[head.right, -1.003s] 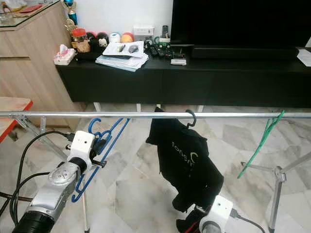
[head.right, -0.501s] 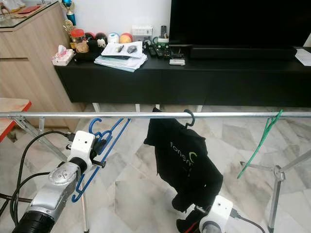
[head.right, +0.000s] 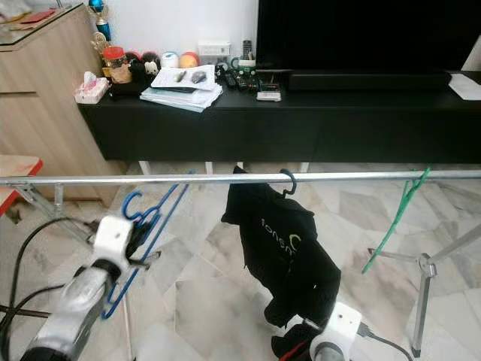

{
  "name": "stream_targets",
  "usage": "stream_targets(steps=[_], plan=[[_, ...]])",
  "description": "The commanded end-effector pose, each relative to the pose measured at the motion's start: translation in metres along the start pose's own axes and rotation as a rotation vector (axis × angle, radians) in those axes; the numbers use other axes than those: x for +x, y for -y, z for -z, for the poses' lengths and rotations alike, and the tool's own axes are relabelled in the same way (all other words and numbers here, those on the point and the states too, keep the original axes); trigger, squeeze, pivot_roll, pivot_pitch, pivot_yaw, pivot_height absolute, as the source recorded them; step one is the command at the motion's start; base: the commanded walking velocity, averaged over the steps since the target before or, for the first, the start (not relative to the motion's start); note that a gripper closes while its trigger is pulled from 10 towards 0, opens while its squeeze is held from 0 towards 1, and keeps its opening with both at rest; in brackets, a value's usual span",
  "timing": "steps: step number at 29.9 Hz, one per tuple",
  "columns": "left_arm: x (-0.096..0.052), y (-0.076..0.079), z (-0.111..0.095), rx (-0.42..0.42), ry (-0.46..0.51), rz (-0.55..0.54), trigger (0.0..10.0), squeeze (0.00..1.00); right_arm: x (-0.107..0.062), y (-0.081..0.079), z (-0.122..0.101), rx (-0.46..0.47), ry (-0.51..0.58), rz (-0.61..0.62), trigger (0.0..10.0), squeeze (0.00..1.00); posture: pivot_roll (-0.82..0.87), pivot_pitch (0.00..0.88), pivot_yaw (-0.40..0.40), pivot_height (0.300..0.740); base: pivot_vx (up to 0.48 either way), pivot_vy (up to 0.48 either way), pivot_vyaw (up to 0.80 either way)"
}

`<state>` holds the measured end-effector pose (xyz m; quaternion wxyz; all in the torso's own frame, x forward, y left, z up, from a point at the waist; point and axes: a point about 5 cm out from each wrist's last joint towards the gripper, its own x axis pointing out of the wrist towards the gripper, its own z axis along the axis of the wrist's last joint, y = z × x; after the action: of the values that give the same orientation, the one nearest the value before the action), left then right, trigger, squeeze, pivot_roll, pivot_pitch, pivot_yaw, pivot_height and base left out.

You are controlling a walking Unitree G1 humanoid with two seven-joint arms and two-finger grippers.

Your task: Hang hanger

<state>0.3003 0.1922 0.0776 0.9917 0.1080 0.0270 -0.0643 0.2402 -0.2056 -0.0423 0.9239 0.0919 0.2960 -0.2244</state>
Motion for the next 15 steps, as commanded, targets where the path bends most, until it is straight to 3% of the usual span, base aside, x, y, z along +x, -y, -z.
stream_targets(steps=[1,7,9,10,13,14,15], plan=[[-0.002,-0.001,-0.002,0.028,0.014,0.011,10.0,0.00,-0.001,-0.003,0.004,-0.007,-0.011,-0.007,10.0,0.00,-0.04,0.077,0.033,0.740,0.000,0.000,0.00],[-0.009,-0.002,0.016,0.055,-0.053,0.035,10.0,0.00,-0.002,-0.004,0.004,-0.008,-0.012,-0.012,10.0,0.00,-0.04,0.077,0.035,0.740,0.000,0.000,0.00],[-0.016,-0.005,0.039,0.081,-0.144,0.031,10.0,0.00,-0.002,-0.004,0.004,-0.008,-0.012,-0.013,10.0,0.00,-0.04,0.077,0.036,0.740,0.000,0.000,0.00],[-0.030,-0.009,0.069,0.087,-0.295,0.010,10.0,0.00,-0.002,-0.005,0.004,-0.007,-0.011,-0.012,10.0,0.00,-0.04,0.077,0.036,0.740,0.000,0.000,0.00],[-0.052,-0.009,0.101,0.096,-0.463,0.008,10.0,0.00,-0.002,-0.005,0.004,-0.007,-0.009,-0.011,10.0,0.00,-0.04,0.079,0.036,0.740,0.000,0.000,0.00],[-0.052,-0.009,0.101,0.096,-0.463,0.008,10.0,0.00,-0.002,-0.005,0.004,-0.007,-0.009,-0.011,10.0,0.00,-0.04,0.079,0.036,0.740,0.000,0.000,0.00],[-0.071,-0.008,0.121,0.085,-0.581,-0.004,10.0,0.00,-0.002,-0.006,0.004,-0.006,-0.009,-0.011,10.0,0.00,-0.05,0.080,0.037,0.740,0.000,0.000,0.00]])
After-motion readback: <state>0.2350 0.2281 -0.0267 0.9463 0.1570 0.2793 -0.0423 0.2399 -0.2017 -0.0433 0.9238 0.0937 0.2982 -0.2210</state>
